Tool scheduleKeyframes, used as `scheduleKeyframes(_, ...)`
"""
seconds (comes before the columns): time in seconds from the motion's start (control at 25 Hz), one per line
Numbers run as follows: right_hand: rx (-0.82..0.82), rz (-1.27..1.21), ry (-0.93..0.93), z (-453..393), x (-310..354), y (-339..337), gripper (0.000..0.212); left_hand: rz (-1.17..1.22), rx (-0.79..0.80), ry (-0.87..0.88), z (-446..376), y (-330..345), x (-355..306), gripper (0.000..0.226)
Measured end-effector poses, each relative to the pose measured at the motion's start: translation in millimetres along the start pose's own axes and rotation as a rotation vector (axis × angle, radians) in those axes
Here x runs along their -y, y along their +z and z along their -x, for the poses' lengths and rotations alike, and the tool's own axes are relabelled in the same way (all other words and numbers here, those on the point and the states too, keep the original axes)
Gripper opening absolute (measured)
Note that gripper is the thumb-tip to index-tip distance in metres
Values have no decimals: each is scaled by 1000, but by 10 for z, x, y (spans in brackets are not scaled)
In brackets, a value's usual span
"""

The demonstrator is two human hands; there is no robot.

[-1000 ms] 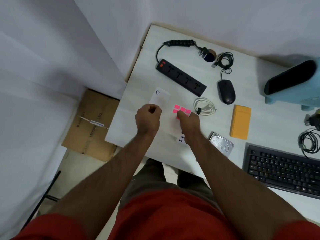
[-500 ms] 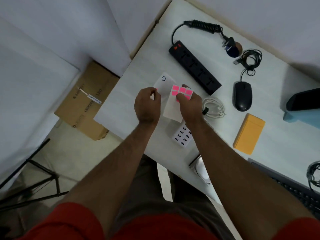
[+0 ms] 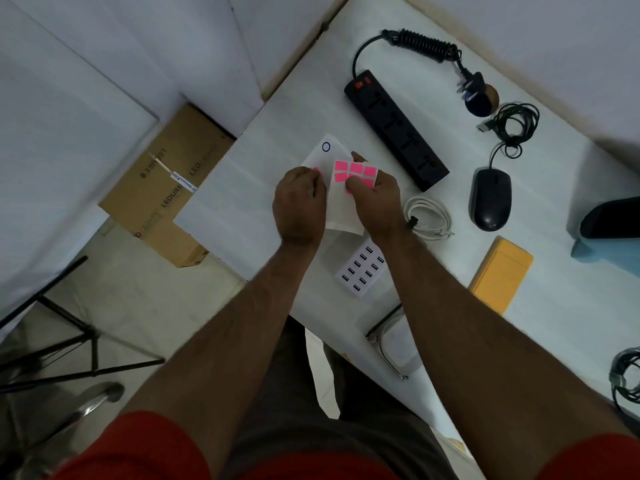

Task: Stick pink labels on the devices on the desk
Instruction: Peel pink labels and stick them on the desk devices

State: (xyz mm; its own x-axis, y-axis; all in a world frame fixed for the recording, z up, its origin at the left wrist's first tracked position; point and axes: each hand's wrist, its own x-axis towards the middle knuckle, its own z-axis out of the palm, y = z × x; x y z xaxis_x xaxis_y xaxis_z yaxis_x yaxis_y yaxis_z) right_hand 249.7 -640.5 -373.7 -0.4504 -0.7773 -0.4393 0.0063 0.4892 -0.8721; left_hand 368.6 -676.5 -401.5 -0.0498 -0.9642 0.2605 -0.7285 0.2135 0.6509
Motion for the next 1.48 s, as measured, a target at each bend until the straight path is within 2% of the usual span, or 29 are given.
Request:
scheduleKeyframes(0.24, 23, 53, -32, 8, 15, -26, 57, -87, 91, 66, 225, 78, 150, 29)
scheduleKeyframes(0.4, 56, 98, -82, -8, -1, -60, 49, -102, 151, 166, 331, 97, 178, 38)
scheduleKeyframes(0.6, 37, 88, -74, 2, 22, -40, 57, 11, 142, 45, 276, 61, 106, 37)
scheduleKeyframes(0.8, 34, 94, -81, -11, 33, -20, 62, 7, 178, -34, 231, 101, 81, 43)
scheduleKeyframes(0.96, 40, 115, -82, -9, 41, -10, 65, -30, 244, 41, 247, 49, 83, 73)
scheduleKeyframes(1.04, 32, 113, -73, -9, 31, -10, 65, -35, 250, 76, 249, 38, 96, 81)
scheduleKeyframes(1.24, 13, 118, -64, -6, 13, -8, 64, 15, 258, 16, 307, 62, 164, 74)
scheduleKeyframes(1.48, 17, 118, -53, 0, 3, 8, 61, 27, 260, 62, 319, 12, 151, 74)
